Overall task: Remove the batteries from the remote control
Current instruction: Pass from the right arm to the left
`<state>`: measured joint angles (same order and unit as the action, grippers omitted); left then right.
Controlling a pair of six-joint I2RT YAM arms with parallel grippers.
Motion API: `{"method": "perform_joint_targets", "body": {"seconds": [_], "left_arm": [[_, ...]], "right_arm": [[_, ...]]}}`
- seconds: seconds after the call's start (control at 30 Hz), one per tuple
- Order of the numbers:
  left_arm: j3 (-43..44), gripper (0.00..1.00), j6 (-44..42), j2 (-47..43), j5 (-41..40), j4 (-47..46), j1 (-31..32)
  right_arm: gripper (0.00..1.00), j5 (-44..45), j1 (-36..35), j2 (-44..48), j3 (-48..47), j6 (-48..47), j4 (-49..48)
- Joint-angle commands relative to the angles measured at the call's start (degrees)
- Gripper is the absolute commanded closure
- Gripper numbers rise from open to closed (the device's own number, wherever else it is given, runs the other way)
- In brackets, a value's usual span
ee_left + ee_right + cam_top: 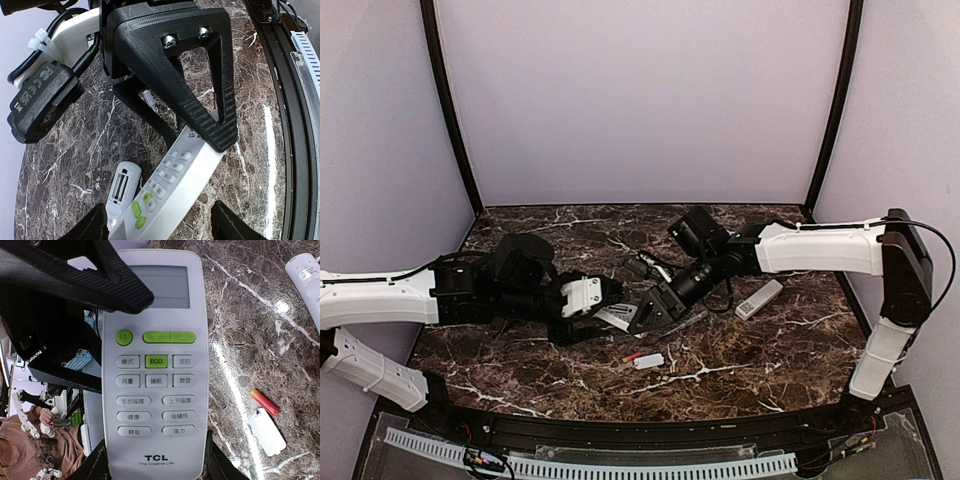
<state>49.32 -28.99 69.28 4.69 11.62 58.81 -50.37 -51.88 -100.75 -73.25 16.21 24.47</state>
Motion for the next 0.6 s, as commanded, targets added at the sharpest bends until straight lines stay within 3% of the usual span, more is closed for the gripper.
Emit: {"method": "perform_joint_targets", "body": {"seconds": [0.0,0.1,0.23,0.57], "left_arm": [[-1.5,0.33,-1.9,0.2,-4.9,0.3,1.0],[-0.9,0.48,-2.2,1.7,-7.1,0.7,1.6],[-1.6,0.59,-3.7,2.6,-9.1,0.6,3.7],[-1.9,0.64,-5.3,5.2,-12.6,0.7,6.8]], "right_arm": [[0.85,-3.5,-0.7,-0.6,-2.0,-2.1,-0.4],[0.85,-3.6,-0.9,-1.1,-2.2,-2.7,0.5],[0.85,-1.8,-1.0,-1.9,-3.1,-3.9,2.7],[0.85,-1.0,-1.0,-3.4,-6.1,-6.2,6.2]]}}
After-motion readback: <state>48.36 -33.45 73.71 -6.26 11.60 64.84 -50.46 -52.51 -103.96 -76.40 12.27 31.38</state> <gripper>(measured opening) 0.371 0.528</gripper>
